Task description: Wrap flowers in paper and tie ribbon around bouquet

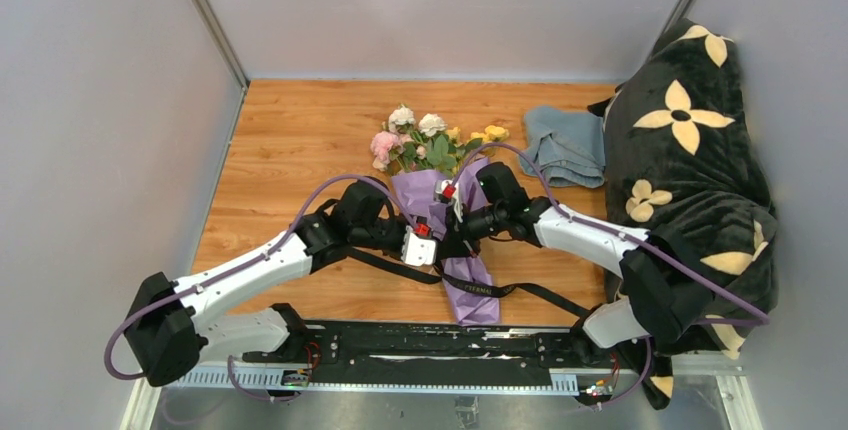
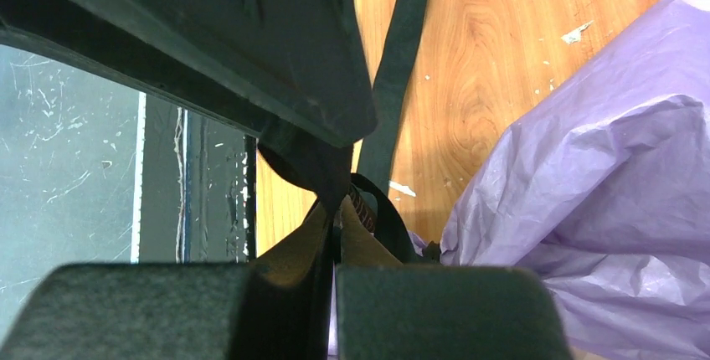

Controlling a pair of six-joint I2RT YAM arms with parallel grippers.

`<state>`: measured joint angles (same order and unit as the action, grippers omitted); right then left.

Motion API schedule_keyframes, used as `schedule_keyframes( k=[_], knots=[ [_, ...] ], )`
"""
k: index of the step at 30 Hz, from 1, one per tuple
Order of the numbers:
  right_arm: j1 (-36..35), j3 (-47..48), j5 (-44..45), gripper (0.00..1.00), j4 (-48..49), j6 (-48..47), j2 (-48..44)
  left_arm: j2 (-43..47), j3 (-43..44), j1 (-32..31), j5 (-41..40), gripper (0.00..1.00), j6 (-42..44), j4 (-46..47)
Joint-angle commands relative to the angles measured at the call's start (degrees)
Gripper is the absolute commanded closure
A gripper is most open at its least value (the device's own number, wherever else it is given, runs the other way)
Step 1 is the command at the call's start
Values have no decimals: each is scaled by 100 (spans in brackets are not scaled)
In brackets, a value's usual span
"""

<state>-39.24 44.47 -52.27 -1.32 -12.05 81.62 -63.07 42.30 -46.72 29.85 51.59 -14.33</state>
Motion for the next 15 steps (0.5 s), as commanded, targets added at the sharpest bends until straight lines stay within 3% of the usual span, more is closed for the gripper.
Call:
schedule_keyframes(
  k=[1,3,6,8,10,15],
  knots=[
    [-56,187,61,100,-174,-182,142,-120,-162,41,175,55,57,369],
    [-50,219,77,100,-223,-191,145,-139,-182,47,189,64,52,385],
    [-56,307,155,96,-461,-223,126,-100,-186,47,388,100,96,316],
    [-31,546,367,74,-887,-315,47,-80,-183,48,364,100,96,235],
    [101,826,449,59,-1565,-409,-165,-50,-239,53,278,100,301,0],
    [430,845,533,49,-1784,-82,-674,79,-512,66,390,100,697,36]
  ],
)
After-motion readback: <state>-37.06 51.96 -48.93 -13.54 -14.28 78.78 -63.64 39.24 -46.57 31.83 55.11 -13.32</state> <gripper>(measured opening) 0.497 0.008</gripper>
